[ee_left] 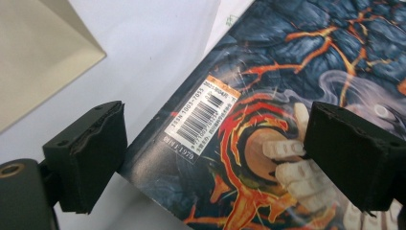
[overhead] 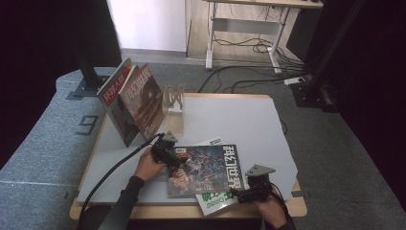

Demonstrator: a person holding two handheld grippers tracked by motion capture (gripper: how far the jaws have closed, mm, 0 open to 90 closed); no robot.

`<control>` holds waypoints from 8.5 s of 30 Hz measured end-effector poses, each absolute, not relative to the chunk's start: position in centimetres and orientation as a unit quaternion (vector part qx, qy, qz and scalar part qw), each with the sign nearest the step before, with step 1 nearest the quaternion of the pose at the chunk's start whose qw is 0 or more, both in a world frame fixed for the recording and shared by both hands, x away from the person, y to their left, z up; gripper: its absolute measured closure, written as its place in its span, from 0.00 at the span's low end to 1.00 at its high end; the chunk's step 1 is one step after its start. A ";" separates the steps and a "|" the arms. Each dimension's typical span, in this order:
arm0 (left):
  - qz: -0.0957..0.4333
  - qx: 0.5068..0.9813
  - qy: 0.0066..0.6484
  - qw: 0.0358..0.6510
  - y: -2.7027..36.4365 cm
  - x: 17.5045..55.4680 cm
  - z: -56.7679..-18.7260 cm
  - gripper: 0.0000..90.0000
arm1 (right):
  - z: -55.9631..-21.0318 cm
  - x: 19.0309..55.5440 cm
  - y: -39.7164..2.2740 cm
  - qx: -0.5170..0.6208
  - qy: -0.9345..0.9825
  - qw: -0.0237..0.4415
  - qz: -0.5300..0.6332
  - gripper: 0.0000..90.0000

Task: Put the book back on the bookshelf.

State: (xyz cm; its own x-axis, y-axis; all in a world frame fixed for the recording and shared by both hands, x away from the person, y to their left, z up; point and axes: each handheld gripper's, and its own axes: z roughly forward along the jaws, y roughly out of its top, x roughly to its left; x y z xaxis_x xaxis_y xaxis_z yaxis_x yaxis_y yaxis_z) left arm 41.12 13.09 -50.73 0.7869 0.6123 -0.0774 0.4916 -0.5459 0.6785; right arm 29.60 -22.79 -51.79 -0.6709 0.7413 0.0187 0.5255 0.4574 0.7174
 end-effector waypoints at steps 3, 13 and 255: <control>0.085 0.876 0.317 0.355 13.5 40.5 -50.7 0.09 | -51.7 30.1 -23.0 0.383 0.838 0.159 0.355 0.00; 0.081 0.880 0.314 0.348 15.0 38.4 -50.6 0.09 | -51.7 32.4 -23.6 0.409 0.826 0.175 0.347 0.00; 0.052 0.859 0.252 0.442 14.2 39.5 -45.6 0.59 | -39.2 38.6 -16.9 0.308 0.788 0.189 0.498 0.90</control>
State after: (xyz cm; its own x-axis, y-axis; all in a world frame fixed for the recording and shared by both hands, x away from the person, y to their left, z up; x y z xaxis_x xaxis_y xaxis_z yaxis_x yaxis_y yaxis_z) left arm 39.53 14.22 -45.58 0.8676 0.4789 -0.1339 0.3871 -0.4814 0.7864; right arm 38.59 -16.86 -39.21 -0.7384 0.6743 0.0087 0.2966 0.3131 0.9022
